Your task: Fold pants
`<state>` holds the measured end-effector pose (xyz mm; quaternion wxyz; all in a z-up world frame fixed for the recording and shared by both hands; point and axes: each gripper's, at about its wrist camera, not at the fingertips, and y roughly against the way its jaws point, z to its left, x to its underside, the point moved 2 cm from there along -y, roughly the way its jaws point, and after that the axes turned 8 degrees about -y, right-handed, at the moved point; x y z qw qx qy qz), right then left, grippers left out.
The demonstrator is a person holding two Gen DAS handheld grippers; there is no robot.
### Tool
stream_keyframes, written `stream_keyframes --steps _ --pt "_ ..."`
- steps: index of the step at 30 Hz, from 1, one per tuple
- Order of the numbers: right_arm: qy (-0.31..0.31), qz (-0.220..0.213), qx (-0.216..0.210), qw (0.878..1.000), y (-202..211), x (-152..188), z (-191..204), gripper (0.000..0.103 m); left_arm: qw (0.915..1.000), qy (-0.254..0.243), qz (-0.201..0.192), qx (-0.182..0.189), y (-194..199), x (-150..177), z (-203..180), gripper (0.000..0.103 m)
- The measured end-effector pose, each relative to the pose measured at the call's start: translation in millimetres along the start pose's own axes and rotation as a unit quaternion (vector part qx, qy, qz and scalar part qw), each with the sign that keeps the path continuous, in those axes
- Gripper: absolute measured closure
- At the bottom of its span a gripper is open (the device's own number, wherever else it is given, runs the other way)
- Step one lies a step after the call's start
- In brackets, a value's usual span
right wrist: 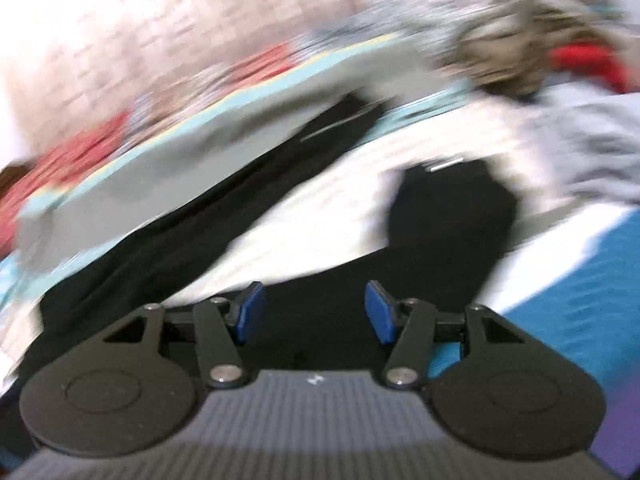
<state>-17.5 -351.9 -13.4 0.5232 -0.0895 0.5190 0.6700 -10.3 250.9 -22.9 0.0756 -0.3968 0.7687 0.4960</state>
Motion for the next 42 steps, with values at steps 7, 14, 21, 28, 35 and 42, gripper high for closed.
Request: stream_keyframes --steps 7,14,21,28,35,42 --pt "0.004 -0.062 0.112 0.992 -16 -64 -57 0.044 0.9999 -0.015 -0.003 -0.002 10 -4 -13 0.089" --pt "-0.18 0.005 0.12 0.976 -66 -69 -124 0.056 0.9997 -0.022 -0.001 -0.006 14 -5 -20 0.089" --pt "-0.193 -0.016 0.098 0.976 -60 -69 -105 0.097 0.9998 -0.018 0.002 0.001 11 -9 -16 0.089" --pt "-0.147 -0.152 0.053 0.976 16 -119 -36 0.097 0.9994 0.018 0.006 0.03 9 -13 2 0.089" --pt "-0.08 -0.026 0.08 0.993 -100 -138 8 0.075 0.9981 0.055 0.001 0.028 6 -9 15 0.089" --pt "-0.178 -0.089 0.105 0.974 -44 -92 -88 0.071 0.9991 0.038 0.01 0.017 0 -11 12 0.089"
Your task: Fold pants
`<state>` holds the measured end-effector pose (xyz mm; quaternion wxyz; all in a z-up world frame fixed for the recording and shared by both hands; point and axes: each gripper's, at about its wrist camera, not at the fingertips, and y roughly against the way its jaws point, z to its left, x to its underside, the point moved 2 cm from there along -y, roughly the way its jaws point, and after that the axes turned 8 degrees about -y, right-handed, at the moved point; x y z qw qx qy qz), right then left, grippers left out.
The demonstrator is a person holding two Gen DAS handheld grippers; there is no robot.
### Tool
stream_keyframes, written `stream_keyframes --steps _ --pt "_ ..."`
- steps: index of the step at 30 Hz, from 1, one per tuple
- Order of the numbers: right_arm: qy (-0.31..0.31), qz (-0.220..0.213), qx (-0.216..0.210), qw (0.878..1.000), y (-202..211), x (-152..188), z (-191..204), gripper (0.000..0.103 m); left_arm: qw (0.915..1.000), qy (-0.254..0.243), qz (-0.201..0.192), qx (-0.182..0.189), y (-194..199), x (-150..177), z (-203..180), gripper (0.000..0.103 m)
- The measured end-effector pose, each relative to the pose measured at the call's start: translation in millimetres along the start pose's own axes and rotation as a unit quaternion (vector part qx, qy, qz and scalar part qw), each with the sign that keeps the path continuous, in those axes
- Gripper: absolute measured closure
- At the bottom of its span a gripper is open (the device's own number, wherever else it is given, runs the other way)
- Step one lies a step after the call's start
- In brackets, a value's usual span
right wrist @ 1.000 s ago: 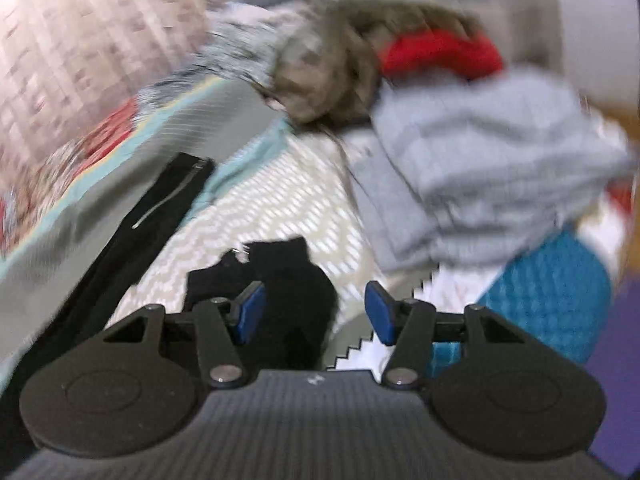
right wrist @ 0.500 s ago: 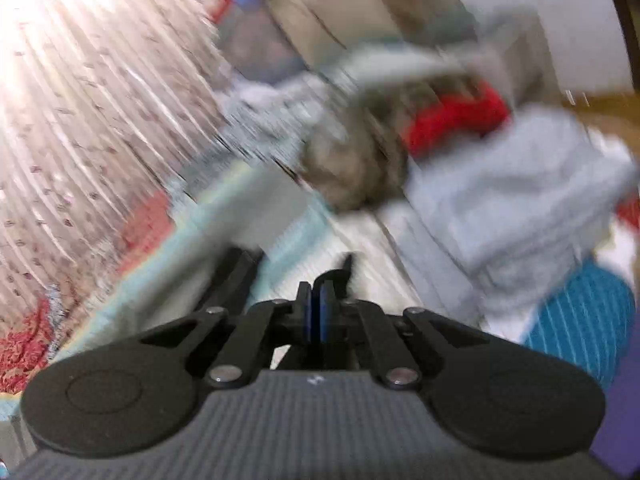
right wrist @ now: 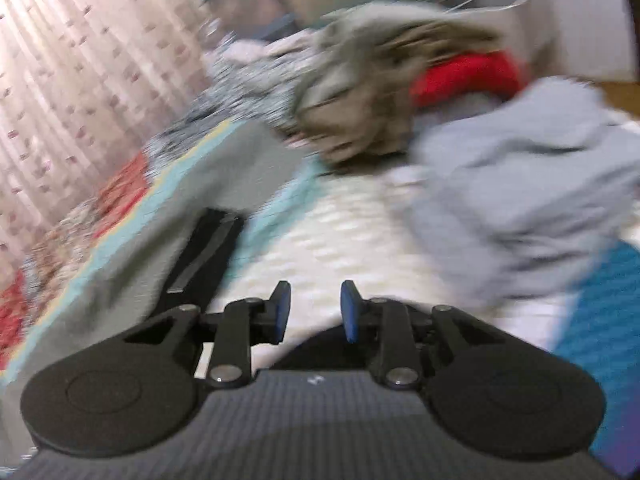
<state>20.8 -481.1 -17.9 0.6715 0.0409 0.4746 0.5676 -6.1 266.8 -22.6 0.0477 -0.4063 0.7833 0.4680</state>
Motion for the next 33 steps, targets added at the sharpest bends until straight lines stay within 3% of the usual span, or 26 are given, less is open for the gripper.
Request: stream_keyframes --steps 4,5,10,12,13,14,16,19,22,24,27,30,31,32,33 --pt "-0.027 0.019 0.011 0.999 21 18 -49 0.064 1.0 -0.003 0.004 -0.007 -3 -3 -2 0.089" --pt "-0.029 0.026 0.009 0.999 24 24 -54 0.059 0.9999 -0.006 0.003 -0.009 -3 -3 -4 0.089" --pt "-0.027 0.055 0.014 0.998 12 47 -52 0.057 0.9998 -0.015 0.001 -0.01 3 -5 -11 0.088" --pt "-0.026 0.057 0.019 0.998 8 54 -50 0.063 0.9998 -0.019 -0.002 -0.01 5 -5 -14 0.088" --pt "-0.02 0.051 0.027 0.998 7 54 -47 0.09 0.9997 -0.022 -0.003 -0.011 6 -5 -15 0.088" --pt "-0.015 0.045 0.035 0.998 6 50 -43 0.095 0.9996 -0.024 -0.005 -0.012 7 -5 -17 0.088" --pt "-0.026 0.011 0.033 0.999 17 36 -40 0.096 0.9995 -0.027 -0.006 -0.013 8 -5 -19 0.088" --pt "-0.007 -0.079 0.047 0.996 53 5 -38 0.097 0.9994 -0.033 -0.002 -0.012 8 -3 -22 0.088" --pt "-0.014 -0.134 0.068 0.989 80 -21 -54 0.097 0.9989 -0.032 0.028 -0.017 -5 7 -18 0.088" --pt "-0.021 -0.13 0.088 0.987 83 -25 -72 0.097 0.9979 -0.03 0.052 -0.026 -16 16 -13 0.088" --pt "-0.033 -0.092 0.13 0.987 67 -16 -96 0.096 0.9943 -0.045 0.08 -0.055 -30 31 -8 0.084" --pt "-0.038 -0.039 0.176 0.983 46 3 -110 0.086 0.9896 -0.079 0.092 -0.078 -29 40 -9 0.076" --pt "-0.043 -0.039 0.184 0.981 46 6 -112 0.076 0.9897 -0.088 0.087 -0.072 -23 40 -10 0.076" --pt "-0.052 -0.05 0.187 0.98 50 8 -113 0.06 0.9901 -0.098 0.08 -0.061 -14 38 -10 0.073" --pt "-0.065 -0.061 0.196 0.976 58 8 -114 0.053 0.9909 -0.104 0.069 -0.05 -5 36 -9 0.069"
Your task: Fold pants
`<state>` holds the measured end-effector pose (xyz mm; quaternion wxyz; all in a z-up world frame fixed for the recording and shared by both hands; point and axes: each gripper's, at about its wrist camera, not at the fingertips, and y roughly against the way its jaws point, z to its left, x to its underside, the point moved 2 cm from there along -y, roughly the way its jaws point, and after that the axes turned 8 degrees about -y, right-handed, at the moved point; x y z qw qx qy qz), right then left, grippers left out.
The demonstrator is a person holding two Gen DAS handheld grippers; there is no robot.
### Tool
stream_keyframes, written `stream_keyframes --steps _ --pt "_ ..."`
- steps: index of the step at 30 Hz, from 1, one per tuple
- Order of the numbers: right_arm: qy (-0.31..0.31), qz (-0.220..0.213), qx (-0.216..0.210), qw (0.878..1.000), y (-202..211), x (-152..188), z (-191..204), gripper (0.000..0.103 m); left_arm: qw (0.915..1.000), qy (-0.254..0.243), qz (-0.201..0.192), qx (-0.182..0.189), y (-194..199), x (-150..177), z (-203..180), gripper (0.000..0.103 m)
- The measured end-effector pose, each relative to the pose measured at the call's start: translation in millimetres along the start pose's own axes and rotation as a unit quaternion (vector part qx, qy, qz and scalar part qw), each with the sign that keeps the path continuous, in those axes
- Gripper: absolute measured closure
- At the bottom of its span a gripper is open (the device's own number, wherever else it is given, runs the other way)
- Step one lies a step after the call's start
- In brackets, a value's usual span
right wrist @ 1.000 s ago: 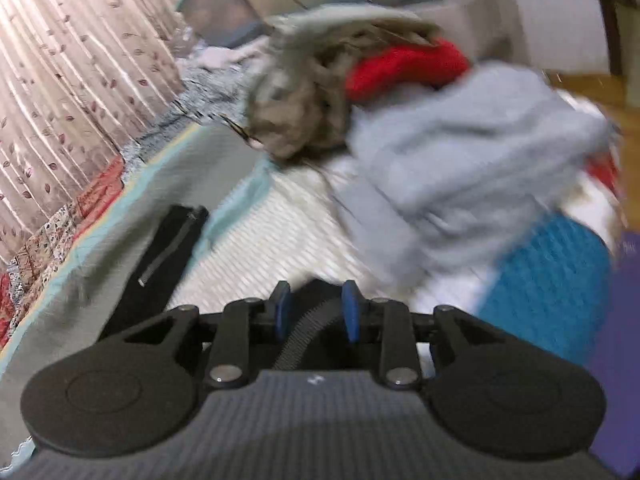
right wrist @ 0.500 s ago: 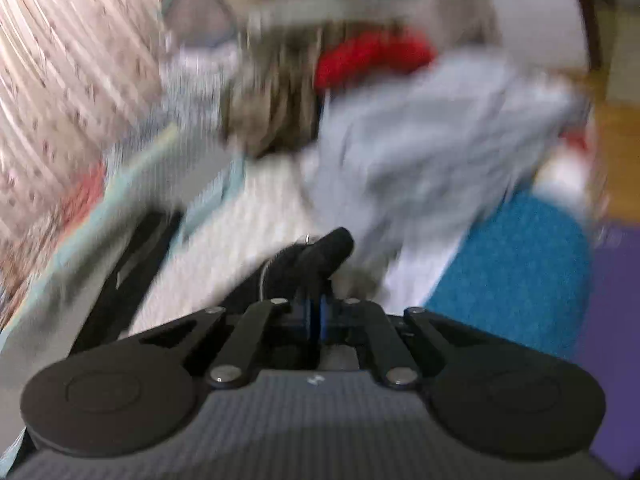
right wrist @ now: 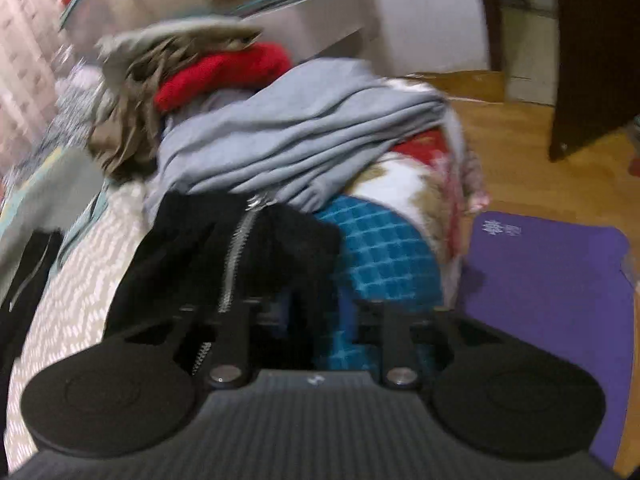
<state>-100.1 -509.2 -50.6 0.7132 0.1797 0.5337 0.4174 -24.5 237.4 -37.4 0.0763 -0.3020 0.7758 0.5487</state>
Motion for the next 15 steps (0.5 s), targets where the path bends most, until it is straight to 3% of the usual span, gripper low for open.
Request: stream_keyframes --steps 5,8,10,12,13,15 --pt "-0.037 -0.094 0.023 0.995 40 -8 -11 0.052 0.9951 -0.013 -0.096 -0.015 49 -24 15 0.062" --pt "-0.016 -0.108 -0.007 0.994 50 -6 5 0.052 0.9905 -0.04 -0.121 -0.053 49 -59 4 0.061" --pt "0.01 -0.1 -0.04 0.994 57 0 26 0.052 0.9815 -0.104 -0.141 -0.076 36 -83 -21 0.056" --pt "0.052 -0.074 -0.076 0.993 62 19 51 0.052 0.966 -0.179 -0.161 -0.093 15 -106 -51 0.039" --pt "0.074 -0.059 -0.09 0.991 62 30 65 0.053 0.9587 -0.215 -0.163 -0.091 -1 -116 -67 0.035" --pt "0.111 -0.026 -0.118 0.986 61 56 92 0.053 0.9492 -0.264 -0.153 -0.077 -35 -135 -93 0.015"
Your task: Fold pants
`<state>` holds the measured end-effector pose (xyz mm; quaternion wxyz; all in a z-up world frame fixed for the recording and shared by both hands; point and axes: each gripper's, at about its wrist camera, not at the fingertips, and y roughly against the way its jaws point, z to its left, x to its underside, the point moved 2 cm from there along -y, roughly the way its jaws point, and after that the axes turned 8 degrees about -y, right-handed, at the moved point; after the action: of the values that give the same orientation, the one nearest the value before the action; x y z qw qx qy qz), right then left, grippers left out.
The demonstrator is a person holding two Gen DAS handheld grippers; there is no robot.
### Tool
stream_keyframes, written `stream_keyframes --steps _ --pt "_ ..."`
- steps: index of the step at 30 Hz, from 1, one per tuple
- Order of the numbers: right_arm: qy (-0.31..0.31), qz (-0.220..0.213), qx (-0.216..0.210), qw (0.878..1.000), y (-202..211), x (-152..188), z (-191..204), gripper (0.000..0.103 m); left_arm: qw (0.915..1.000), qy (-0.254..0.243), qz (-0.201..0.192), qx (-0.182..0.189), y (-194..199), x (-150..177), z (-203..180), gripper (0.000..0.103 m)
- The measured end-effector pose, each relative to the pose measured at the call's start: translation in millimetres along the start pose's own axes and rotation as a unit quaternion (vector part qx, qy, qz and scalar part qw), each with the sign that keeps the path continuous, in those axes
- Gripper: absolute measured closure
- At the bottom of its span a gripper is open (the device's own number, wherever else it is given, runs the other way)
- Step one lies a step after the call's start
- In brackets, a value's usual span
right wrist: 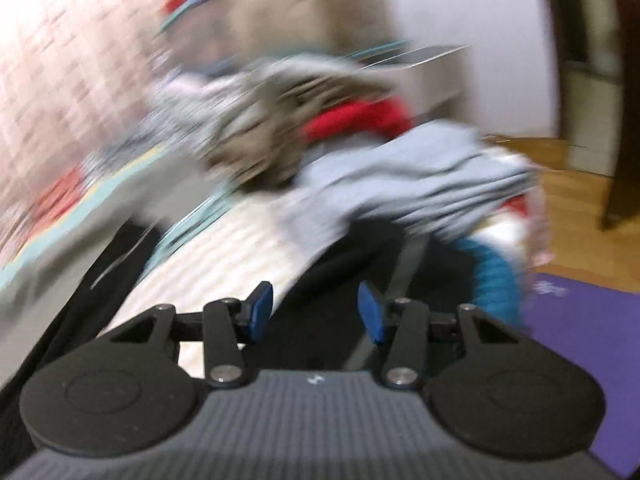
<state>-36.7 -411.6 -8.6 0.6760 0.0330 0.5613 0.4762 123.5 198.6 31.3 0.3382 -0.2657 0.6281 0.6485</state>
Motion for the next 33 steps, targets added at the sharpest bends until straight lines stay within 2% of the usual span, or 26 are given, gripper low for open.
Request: stream_keyframes --steps 2,5,7,8,9,11,12,16,18,19,22,25,27,28,30,33 --pt "0.021 0.033 -0.024 0.999 -10 15 22 0.053 0.9994 -0.032 0.005 0.012 -36 -14 -22 0.014" --pt "0.049 0.082 -0.05 0.994 -27 30 55 0.053 0.9959 -0.067 0.033 0.05 -87 -24 -50 0.005" --pt "0.06 0.101 -0.065 0.991 -37 25 73 0.053 0.993 -0.1 0.048 0.04 -119 -23 -71 0.011" --pt "0.064 0.108 -0.071 0.99 -43 22 84 0.053 0.9912 -0.116 0.055 0.034 -130 -21 -79 0.035" --pt "0.066 0.118 -0.079 0.988 -53 17 96 0.053 0.9885 -0.135 0.062 0.029 -140 -20 -87 0.073" --pt "0.064 0.143 -0.096 0.983 -75 4 121 0.053 0.9861 -0.154 0.062 0.013 -144 -18 -96 0.091" --pt "0.06 0.148 -0.105 0.982 -87 -3 137 0.053 0.9878 -0.146 0.053 0.014 -137 -20 -95 0.094" --pt "0.069 0.14 -0.121 0.98 -142 -36 197 0.053 0.9955 -0.082 -0.024 0.041 -72 -20 -72 0.095" --pt "0.074 0.138 -0.118 0.981 -179 -45 227 0.053 0.9963 -0.051 -0.058 0.039 -40 -12 -56 0.095" --pt "0.071 0.14 -0.116 0.981 -194 -47 240 0.053 0.9968 -0.037 -0.062 0.034 -31 -7 -49 0.095" --pt "0.064 0.155 -0.103 0.98 -236 -45 272 0.053 0.9988 -0.008 -0.046 0.018 -19 10 -40 0.095" --pt "0.074 0.18 -0.086 0.977 -265 -31 292 0.053 0.9993 -0.019 -0.033 0.006 -18 21 -45 0.095" --pt "0.098 0.195 -0.052 0.974 -282 -17 301 0.053 0.9991 -0.025 -0.033 0.002 -17 22 -50 0.095" --pt "0.113 0.19 -0.026 0.975 -286 -12 302 0.053 0.9991 -0.027 -0.033 -0.001 -17 23 -51 0.095" --pt "0.118 0.149 0.017 0.982 -284 -8 297 0.053 0.9991 -0.027 -0.033 0.0 -16 20 -51 0.095" --pt "0.083 0.116 0.011 0.99 -275 -12 283 0.053 0.9993 -0.022 -0.031 0.003 -20 17 -50 0.095"
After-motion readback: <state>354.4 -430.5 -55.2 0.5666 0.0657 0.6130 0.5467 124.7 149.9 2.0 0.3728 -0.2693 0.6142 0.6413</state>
